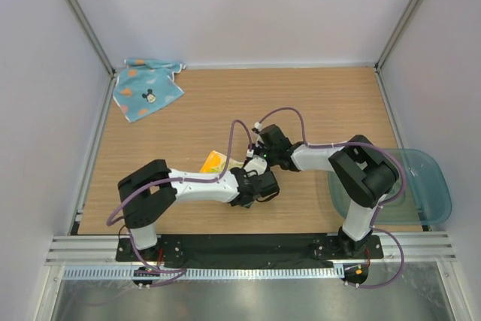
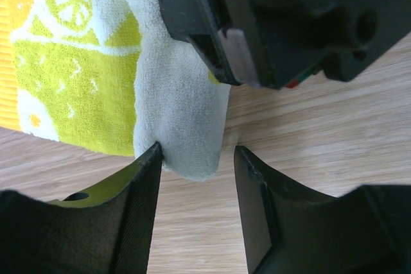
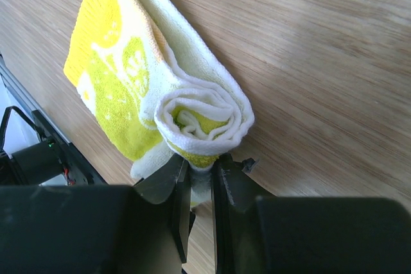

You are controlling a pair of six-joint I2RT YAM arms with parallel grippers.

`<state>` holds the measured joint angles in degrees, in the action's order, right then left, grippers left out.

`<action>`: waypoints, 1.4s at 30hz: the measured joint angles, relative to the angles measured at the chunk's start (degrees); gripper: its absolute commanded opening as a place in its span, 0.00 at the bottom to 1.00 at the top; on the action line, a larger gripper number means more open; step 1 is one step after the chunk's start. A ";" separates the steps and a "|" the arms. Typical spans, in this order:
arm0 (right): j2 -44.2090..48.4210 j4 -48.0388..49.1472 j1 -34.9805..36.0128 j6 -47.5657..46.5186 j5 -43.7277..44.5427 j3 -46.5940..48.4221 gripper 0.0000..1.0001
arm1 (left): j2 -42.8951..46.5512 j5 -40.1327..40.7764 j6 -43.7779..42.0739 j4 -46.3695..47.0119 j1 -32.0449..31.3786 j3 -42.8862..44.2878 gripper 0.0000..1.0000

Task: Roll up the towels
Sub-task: Roll the towel

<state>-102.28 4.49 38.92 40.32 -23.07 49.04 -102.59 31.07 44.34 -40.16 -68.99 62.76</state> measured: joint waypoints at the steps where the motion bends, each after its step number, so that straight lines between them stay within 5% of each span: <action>1: 0.00 -0.04 0.00 -0.02 0.00 0.02 0.07 | 0.11 -0.02 -0.04 0.33 0.00 -0.22 0.47; 5: -0.02 -0.26 0.04 -0.13 0.09 0.22 0.07 | 1.20 0.33 -1.14 3.41 0.20 -2.64 0.18; 11: -0.11 -1.05 0.04 -0.94 0.31 0.59 0.07 | 3.26 -1.88 -5.16 6.93 1.75 -5.18 0.04; 14: -0.09 -1.62 0.02 -1.29 0.63 0.72 0.11 | 4.13 -3.98 -7.21 7.78 2.64 -5.70 0.01; 21: 1.84 -4.07 -2.51 -3.04 0.63 -0.11 0.46 | 6.93 -11.04 -9.94 11.17 5.18 -7.48 0.00; 35: 5.25 -15.23 -9.53 -7.43 1.33 0.55 0.51 | 9.44 -20.24 -10.86 16.17 6.67 -8.55 0.00; 42: 5.42 -22.27 -12.46 -9.07 9.79 4.28 0.51 | 9.90 -26.03 -11.80 16.22 8.00 -8.74 0.00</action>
<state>-96.86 -17.78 26.46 31.24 -13.28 53.32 -92.68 5.04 32.53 -23.94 -60.99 54.02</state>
